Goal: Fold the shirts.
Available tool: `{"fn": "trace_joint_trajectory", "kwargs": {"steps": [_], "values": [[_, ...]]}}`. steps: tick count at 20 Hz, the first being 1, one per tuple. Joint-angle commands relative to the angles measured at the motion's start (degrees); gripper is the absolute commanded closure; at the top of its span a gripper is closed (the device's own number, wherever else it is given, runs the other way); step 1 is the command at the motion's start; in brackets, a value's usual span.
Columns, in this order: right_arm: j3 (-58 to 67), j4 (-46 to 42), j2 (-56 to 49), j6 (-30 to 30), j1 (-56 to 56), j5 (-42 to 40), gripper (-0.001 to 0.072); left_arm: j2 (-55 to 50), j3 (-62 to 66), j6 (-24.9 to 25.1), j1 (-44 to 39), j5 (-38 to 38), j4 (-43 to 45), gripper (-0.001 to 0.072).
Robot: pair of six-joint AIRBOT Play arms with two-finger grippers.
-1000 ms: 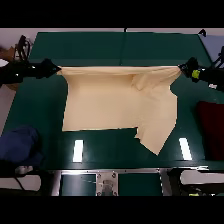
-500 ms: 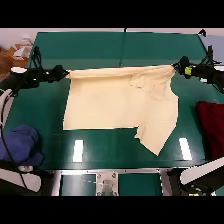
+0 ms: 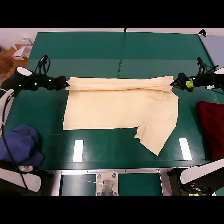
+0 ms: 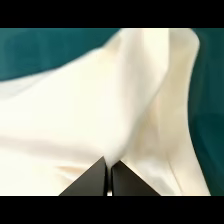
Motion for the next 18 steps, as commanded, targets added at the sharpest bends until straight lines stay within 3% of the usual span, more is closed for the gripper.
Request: {"fn": "trace_joint_trajectory", "kwargs": {"steps": [1, 4, 7, 11, 12, 13, 14, 15, 18], "values": [[-3.23, -4.72, 0.28, 1.27, -0.04, 1.14, 0.0693, -0.04, -0.07, -1.18, -1.14, -1.07, 4.26, 0.0684], [-4.55, -4.7, 0.24, 1.25, -0.02, -0.81, 0.0693, -0.04, -0.07, -2.78, -2.05, -1.09, 6.75, 0.0684], [-4.39, -4.66, 0.26, 1.53, -0.13, -1.38, 0.0693, -0.04, -0.07, -8.15, -2.05, -2.19, 12.9, 0.0684], [-4.37, -2.47, 0.31, 1.66, 0.17, -1.09, 0.0691, -0.02, 0.02, -8.33, -2.05, -3.72, 11.87, 0.0682], [-4.02, -1.55, 0.33, 1.68, 0.17, -0.42, 0.0681, 0.07, 0.17, -8.61, -2.05, -4.7, 11.8, 0.0507], [-3.26, -1.46, 0.39, 1.97, 0.15, 0.61, 0.0588, 0.09, 0.79, -8.7, -2.05, -6.45, 11.8, 0.0212], [-2.16, -1.55, 0.57, 2.45, -0.02, 2.27, 0.0473, 0.11, 1.9, -9.09, -2.05, -8.98, 11.76, 0.0149], [-0.59, -1.7, 0.9, 3.43, -0.46, 4.85, 0.0419, 0.13, 3.39, -9.07, -2.05, -12.13, 11.78, 0.0151], [3.19, -2.95, 2.8, 8.11, -3.26, 13.31, 0.0425, 0.24, 10.08, -11.32, -0.83, -25.11, 13.46, 0.0155]]}}
